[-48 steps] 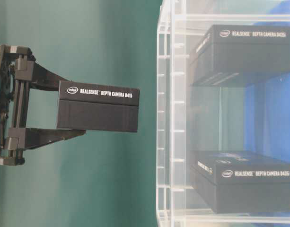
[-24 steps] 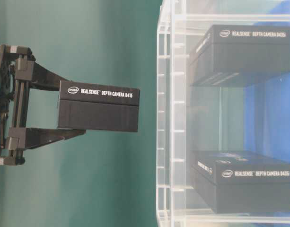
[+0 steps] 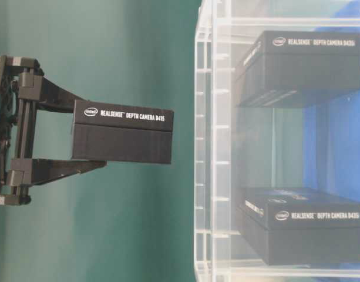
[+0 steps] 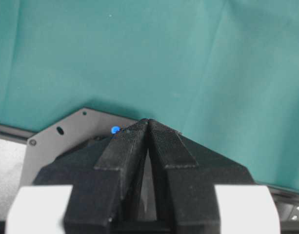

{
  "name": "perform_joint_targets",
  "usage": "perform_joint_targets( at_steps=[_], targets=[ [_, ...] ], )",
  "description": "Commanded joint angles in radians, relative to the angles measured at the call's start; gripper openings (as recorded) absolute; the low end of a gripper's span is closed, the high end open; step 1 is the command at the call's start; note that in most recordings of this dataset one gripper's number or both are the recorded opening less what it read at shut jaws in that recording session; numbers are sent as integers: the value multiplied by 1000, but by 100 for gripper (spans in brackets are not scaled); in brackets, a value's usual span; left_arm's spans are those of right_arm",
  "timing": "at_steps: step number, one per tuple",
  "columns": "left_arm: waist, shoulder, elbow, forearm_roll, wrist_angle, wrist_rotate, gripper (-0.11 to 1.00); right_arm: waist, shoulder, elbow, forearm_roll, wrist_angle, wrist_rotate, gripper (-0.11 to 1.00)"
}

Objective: Take the box out of the case with the right arm.
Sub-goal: 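Lift the middle box upward out of the foam with the right gripper, then carry the box out of the case and lower it onto the table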

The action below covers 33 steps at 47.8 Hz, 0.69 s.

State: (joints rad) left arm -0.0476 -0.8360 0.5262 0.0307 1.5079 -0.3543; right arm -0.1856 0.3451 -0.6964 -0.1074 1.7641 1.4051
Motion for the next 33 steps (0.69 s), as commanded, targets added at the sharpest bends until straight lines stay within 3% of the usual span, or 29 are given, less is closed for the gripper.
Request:
perform_joint_targets(
  at_steps=[1,33],
  targets=[
    [5,3,-20,2,-3,0,3,3,-48,-29,-3,2,2,66],
    [5,9,-20,2,-3,2,3,23,-41,-26,-2,11,8,66]
  ],
)
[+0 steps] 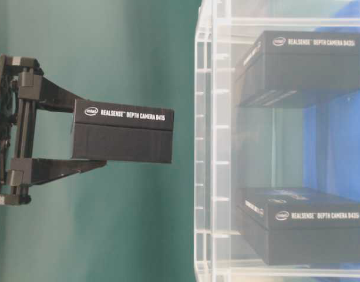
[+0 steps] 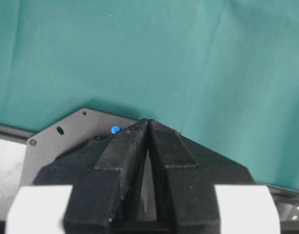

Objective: Take the box out of the case with the right arm.
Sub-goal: 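Carry the box out of the case and lower it onto the table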

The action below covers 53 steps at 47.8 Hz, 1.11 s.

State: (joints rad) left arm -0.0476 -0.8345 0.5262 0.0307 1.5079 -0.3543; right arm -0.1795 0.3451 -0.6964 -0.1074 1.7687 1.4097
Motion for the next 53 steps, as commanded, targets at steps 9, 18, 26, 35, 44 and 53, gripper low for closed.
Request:
perform_joint_targets(
  at_steps=[9,18,26,35,44,53],
  targets=[
    [5,8,-20,2,-3,2,3,71,-41,-26,0,9,49,66],
    [5,8,-20,2,-3,2,3,141,-38,-26,-3,14,106,66],
    [5,8,-20,2,-3,2,3,218,-35,-26,-12,28,181,66],
    [5,8,-20,2,-3,2,3,313,-29,-26,-34,28,278,66],
    [5,8,-20,2,-3,2,3,393,-28,-26,-35,26,377,66],
    [5,8,-20,2,-3,2,3,440,-25,-26,-35,28,434,66]
  ],
)
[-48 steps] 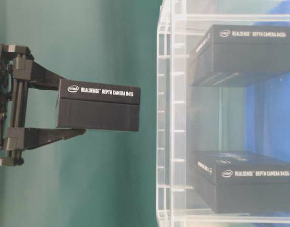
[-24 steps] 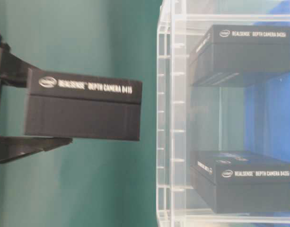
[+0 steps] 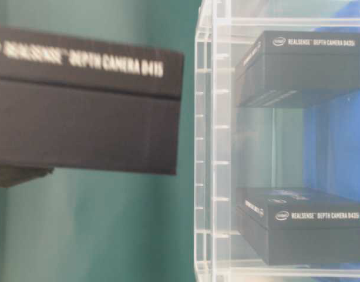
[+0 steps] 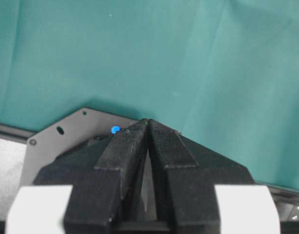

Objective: Take the box out of the case with the right arm.
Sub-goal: 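Carry the box out of the case and lower it onto the table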

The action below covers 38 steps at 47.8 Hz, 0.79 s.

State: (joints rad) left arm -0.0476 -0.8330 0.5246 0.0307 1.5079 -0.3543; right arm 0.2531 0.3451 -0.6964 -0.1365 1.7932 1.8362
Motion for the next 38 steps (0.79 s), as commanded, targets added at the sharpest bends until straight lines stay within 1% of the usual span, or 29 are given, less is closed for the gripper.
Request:
perform_joint_targets(
  at_steps=[1,13,20,26,38],
  targets=[
    [5,6,-18,2,-3,2,3,9,-25,-26,-6,3,9,66],
    [5,6,-18,2,-3,0,3,9,-14,-25,-6,3,8,66],
    [5,6,-17,2,-3,-2,3,9,-3,0,-5,0,8,66],
    [5,6,-18,2,-3,0,3,9,8,40,0,-26,14,66],
    [5,6,-17,2,-3,0,3,8,8,173,25,-164,26,66]
  ],
)
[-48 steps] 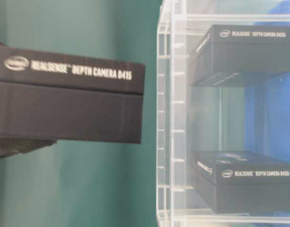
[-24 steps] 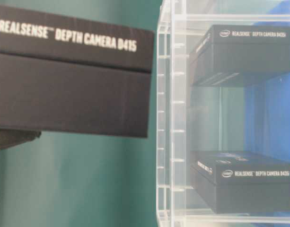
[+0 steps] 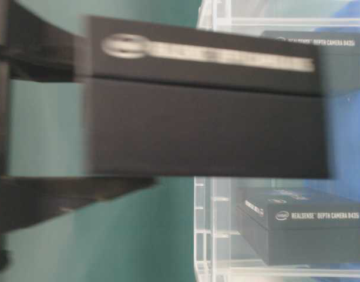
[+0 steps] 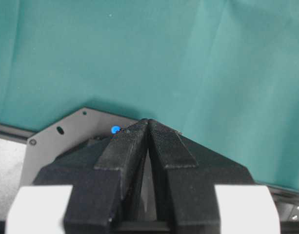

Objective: Take the box out of the case with the right arm.
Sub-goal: 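Carry the box out of the case and lower it onto the table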

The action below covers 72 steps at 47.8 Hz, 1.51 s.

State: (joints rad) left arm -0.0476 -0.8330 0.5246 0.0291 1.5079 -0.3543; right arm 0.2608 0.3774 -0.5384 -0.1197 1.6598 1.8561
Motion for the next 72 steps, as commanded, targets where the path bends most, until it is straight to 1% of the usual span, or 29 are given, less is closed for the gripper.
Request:
perform_joint_targets(
  at_steps=[1,6,11,25,35,45,65,66,67,70,72],
  targets=[
    [5,8,-17,3,-3,0,3,0,-25,25,11,-38,9,66],
    [5,6,-18,3,-3,0,3,0,-25,80,25,-72,28,66],
    [5,6,-17,3,-3,0,3,0,-25,127,32,-115,32,66],
    [5,8,-17,3,-3,0,3,0,-25,304,89,-354,43,66],
    [5,8,-17,3,-3,0,3,-2,-25,400,92,-439,77,66],
    [5,8,-17,3,-3,-2,3,-6,-25,431,91,-511,77,66],
    [5,8,-17,3,-3,0,3,-6,-26,434,86,-511,67,66],
    [5,8,-15,3,-3,0,3,-6,-26,434,86,-512,67,67],
    [5,8,-15,3,-3,0,3,-6,-28,434,86,-511,67,70],
    [5,8,-15,3,-3,0,3,-6,-28,434,84,-512,66,83],
    [5,8,-15,3,-3,0,3,-6,-31,433,83,-512,66,90]
  ],
)
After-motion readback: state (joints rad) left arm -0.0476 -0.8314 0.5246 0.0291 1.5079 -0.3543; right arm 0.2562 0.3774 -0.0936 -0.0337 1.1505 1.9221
